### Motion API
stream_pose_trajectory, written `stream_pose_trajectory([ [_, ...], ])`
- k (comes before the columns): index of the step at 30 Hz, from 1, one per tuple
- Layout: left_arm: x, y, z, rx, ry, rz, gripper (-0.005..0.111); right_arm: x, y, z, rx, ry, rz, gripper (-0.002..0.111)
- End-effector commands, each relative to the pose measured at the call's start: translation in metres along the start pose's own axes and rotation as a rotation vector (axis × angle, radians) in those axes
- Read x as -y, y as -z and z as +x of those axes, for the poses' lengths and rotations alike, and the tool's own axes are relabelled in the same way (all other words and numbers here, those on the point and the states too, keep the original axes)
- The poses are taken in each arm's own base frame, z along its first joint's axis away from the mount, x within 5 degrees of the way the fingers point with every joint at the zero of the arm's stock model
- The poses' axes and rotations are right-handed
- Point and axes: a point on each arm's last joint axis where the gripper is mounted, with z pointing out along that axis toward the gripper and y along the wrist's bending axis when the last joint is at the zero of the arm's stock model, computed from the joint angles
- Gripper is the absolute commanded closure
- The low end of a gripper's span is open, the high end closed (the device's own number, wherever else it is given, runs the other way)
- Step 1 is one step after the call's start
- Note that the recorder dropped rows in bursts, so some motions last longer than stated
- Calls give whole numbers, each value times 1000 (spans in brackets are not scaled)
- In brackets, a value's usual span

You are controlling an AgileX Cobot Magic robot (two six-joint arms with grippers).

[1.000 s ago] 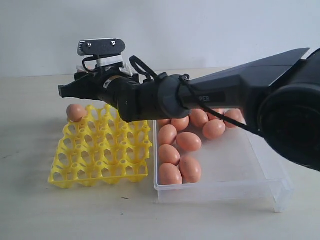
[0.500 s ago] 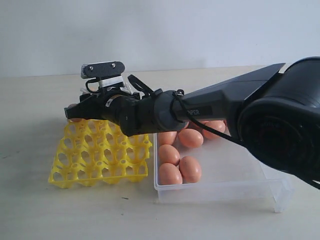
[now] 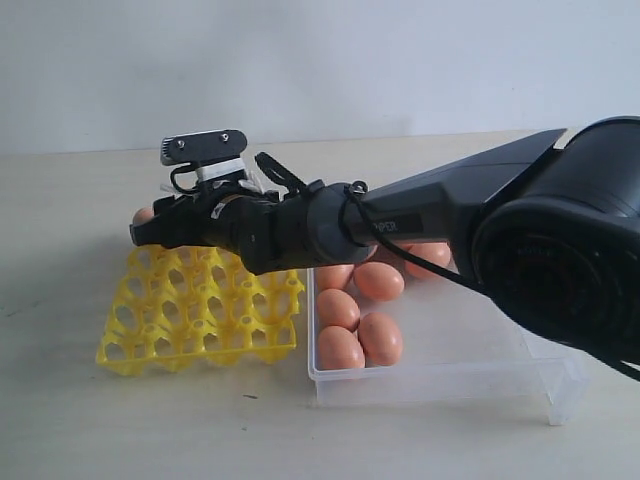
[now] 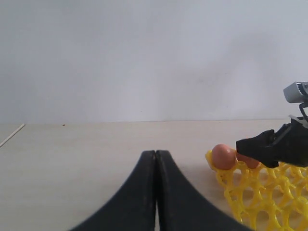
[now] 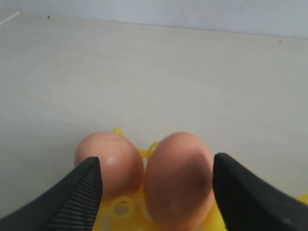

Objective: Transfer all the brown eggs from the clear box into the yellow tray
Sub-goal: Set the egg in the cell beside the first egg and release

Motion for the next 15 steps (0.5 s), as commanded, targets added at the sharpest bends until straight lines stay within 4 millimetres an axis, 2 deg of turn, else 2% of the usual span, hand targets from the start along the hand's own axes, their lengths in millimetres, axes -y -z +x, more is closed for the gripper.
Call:
stream_pose_trajectory([
  [1,0,0,1,5,11,3,107,-2,1,-7,26,43,-3,38],
  [5,0,0,1,5,11,3,107,-5,10,-21,35,36,-16,39],
  [7,0,0,1,5,11,3,107,-11,23,-44,58,51,-35,47],
  [8,0,0,1,5,11,3,107,-15,34,-60,67,76,-50,56],
  [9,0,0,1,5,11,3,107,-18,41,-69,66,94,-62,62],
  [10,0,0,1,5,11,3,107,-20,54,-82,32,126,-86,74],
  [11,0,0,1,5,11,3,107,-21,61,-88,5,139,-101,82],
  [12,0,0,1,5,11,3,107,-18,73,-95,-77,163,-127,95],
  [13,0,0,1,5,11,3,107,-14,79,-97,-136,166,-140,101],
  [14,0,0,1,5,11,3,107,-3,92,-97,-276,175,-163,108],
  [15,0,0,1,5,11,3,107,14,103,-97,-406,163,-162,108],
])
